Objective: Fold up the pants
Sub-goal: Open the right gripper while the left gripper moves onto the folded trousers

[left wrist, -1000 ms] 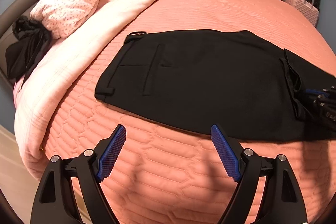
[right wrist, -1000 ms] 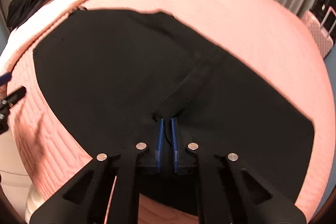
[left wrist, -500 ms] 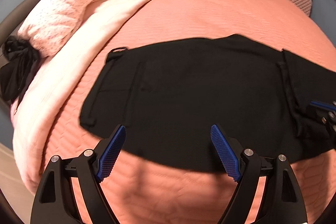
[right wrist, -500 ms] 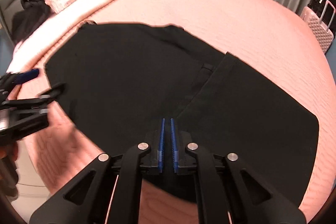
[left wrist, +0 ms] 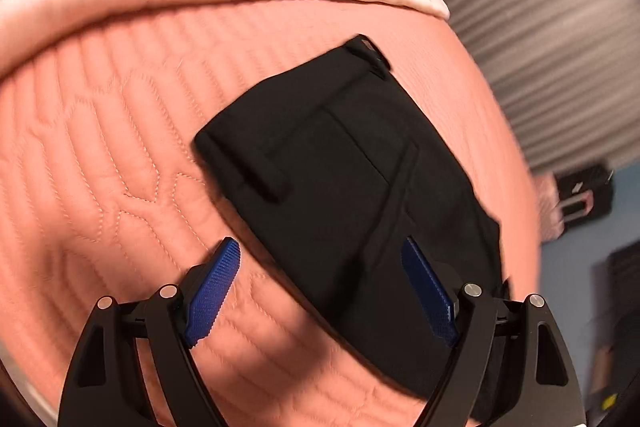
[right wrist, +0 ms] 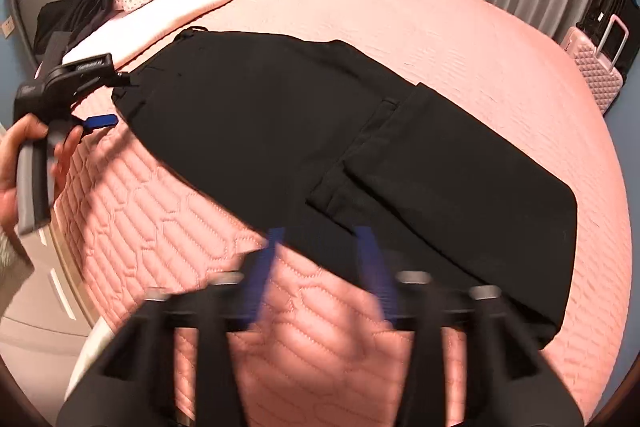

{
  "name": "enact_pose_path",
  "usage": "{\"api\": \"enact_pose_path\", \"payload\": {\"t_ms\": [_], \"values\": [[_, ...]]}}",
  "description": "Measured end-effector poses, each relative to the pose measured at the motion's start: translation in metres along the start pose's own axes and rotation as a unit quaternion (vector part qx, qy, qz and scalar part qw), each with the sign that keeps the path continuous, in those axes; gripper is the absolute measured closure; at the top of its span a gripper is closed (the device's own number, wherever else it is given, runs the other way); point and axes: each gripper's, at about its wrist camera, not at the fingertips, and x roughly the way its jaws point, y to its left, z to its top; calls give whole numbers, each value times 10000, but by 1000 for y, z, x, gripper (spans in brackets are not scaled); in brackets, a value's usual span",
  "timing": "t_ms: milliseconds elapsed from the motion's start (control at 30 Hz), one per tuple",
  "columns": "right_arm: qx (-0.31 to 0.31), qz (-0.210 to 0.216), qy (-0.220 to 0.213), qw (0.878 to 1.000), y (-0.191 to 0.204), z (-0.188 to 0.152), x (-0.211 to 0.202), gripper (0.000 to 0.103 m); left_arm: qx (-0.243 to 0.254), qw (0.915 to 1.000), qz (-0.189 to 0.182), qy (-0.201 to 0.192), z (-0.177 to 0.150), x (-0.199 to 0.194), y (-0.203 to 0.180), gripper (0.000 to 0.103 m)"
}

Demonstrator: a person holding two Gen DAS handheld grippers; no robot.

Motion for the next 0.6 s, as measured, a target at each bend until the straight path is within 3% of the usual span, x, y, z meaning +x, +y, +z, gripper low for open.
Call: {"api": "enact_pose_path", "payload": {"t_ms": [100,200,400,500,533,567,600], "values": [[-51,-6,71,10000,4,-2,0,50,-103,9994,-274,-199,8,10,0,23],[46,40,112,9999,2,-2,0,50,-87,9995,-152,-272,14,23,-15,6],[305,-26,59,9995,-11,0,-9,49,-163,9978,-55,-635,25,34,-27,6],[438,-121,14,9990,-22,-4,-17,49,-35,9961,-76,-879,26,30,-32,33],[508,-174,0,9986,-27,-7,-20,49,93,9963,-80,-856,25,32,-36,62],[558,-205,-13,9982,-32,-10,-23,49,197,9965,18,-814,25,34,-40,85],[617,-250,-27,9978,-37,-12,-25,49,340,9958,103,-847,24,33,-46,85]]}}
